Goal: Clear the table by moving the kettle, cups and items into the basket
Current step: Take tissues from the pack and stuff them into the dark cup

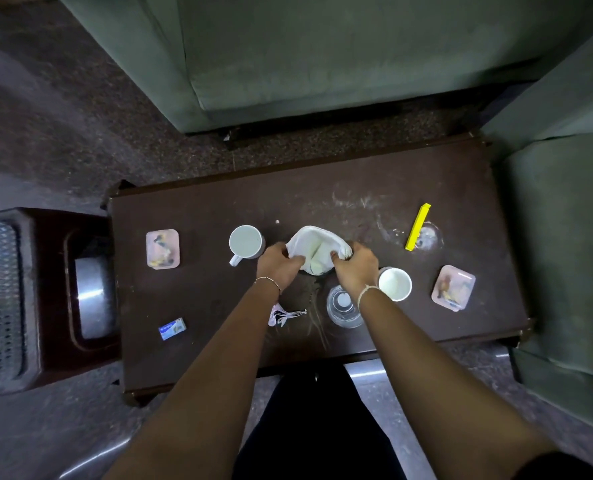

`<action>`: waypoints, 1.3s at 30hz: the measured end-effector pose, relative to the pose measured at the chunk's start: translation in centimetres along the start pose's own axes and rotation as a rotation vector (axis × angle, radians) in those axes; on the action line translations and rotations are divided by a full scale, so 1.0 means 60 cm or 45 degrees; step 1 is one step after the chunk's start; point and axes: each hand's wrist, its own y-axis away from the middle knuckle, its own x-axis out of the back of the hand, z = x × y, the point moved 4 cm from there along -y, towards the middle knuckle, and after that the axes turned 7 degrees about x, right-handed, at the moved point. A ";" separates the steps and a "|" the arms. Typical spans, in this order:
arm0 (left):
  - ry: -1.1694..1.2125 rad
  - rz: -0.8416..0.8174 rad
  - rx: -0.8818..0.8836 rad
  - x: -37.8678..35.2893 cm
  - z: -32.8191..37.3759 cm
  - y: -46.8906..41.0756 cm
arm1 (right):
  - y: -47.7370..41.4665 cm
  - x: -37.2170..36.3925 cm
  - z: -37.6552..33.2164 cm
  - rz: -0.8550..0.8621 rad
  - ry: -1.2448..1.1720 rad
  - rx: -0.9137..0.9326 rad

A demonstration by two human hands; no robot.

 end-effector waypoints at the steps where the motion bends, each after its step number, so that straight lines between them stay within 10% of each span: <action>1: 0.004 0.005 -0.006 0.003 0.004 0.003 | 0.001 0.005 -0.005 0.007 0.012 0.001; 21: 0.178 -0.178 -0.228 -0.158 0.303 0.080 | -0.109 0.328 -0.013 0.399 -0.213 -0.088; 39: -0.146 -0.043 -0.254 -0.395 0.459 -0.010 | -0.372 0.456 0.124 0.186 -0.112 -0.060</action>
